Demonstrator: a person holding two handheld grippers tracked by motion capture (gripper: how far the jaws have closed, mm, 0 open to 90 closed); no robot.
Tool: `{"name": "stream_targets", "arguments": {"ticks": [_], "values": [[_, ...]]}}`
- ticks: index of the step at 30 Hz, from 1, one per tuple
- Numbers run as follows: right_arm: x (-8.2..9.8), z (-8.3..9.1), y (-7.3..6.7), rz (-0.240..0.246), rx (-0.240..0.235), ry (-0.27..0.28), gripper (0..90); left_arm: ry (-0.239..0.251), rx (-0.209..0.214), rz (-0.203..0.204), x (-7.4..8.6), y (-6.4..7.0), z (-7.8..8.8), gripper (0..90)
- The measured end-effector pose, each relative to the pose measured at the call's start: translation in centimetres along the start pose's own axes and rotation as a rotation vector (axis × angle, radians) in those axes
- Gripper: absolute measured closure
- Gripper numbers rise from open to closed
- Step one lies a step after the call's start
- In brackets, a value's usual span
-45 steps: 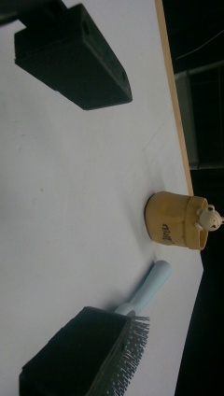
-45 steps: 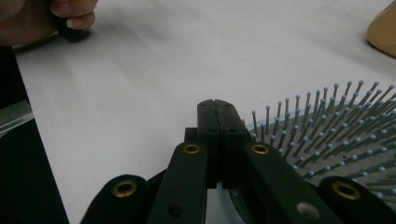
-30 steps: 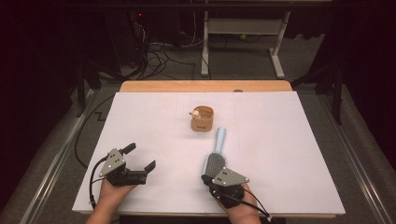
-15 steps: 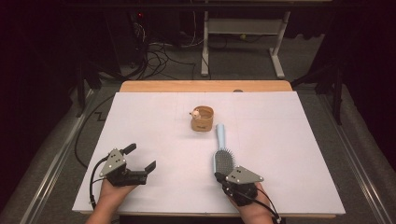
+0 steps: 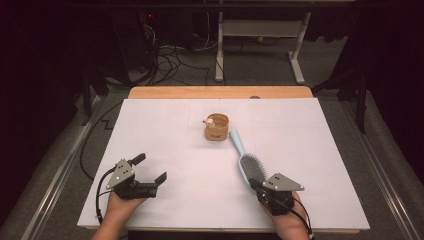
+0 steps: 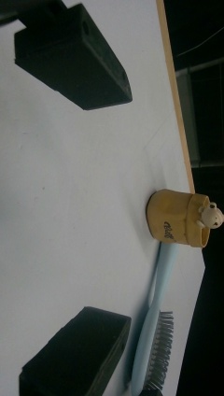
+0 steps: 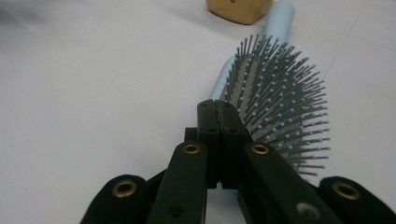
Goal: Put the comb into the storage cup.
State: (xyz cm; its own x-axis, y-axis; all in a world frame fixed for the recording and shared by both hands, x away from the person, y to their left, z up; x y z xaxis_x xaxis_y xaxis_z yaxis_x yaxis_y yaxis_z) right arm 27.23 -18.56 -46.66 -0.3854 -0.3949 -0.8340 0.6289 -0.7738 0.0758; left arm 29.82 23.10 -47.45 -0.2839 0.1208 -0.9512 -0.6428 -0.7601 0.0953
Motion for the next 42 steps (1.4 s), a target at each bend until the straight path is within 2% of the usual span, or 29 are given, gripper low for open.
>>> {"name": "stream_targets", "arguments": {"ticks": [14,18,31,38,42], "values": [[0.6,0.6,2.7,-0.052,0.074,0.001,90.0,0.010,-0.001,0.003,0.0,0.0,0.1,0.7],[0.7,0.6,2.9,-0.064,0.085,0.000,90.0,0.011,-0.001,0.002,0.0,0.0,0.1,0.7],[0.8,0.6,2.9,-0.070,0.078,-0.002,90.0,0.013,0.002,0.004,0.0,-0.1,0.1,0.7],[0.8,0.7,3.1,-0.082,0.094,-0.001,90.0,0.004,0.019,0.007,0.0,0.0,0.0,0.8],[0.8,0.7,3.1,-0.089,0.078,0.006,90.0,0.001,0.028,0.005,0.0,0.0,0.0,0.9]]}}
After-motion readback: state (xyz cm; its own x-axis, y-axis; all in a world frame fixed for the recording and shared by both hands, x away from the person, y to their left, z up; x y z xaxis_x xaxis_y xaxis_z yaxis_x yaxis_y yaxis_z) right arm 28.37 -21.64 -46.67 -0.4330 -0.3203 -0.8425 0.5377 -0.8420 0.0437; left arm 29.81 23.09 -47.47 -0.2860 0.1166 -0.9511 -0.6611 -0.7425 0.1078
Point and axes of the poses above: each handheld gripper's, and its own axes: z roughly backward along the jaws, x roughly out of its underside, y roughly to its right, the point moved 1 cm from there along -z, roughly forward along the jaws, and after that the axes turned 3 degrees about z, right-handed, at the moved point
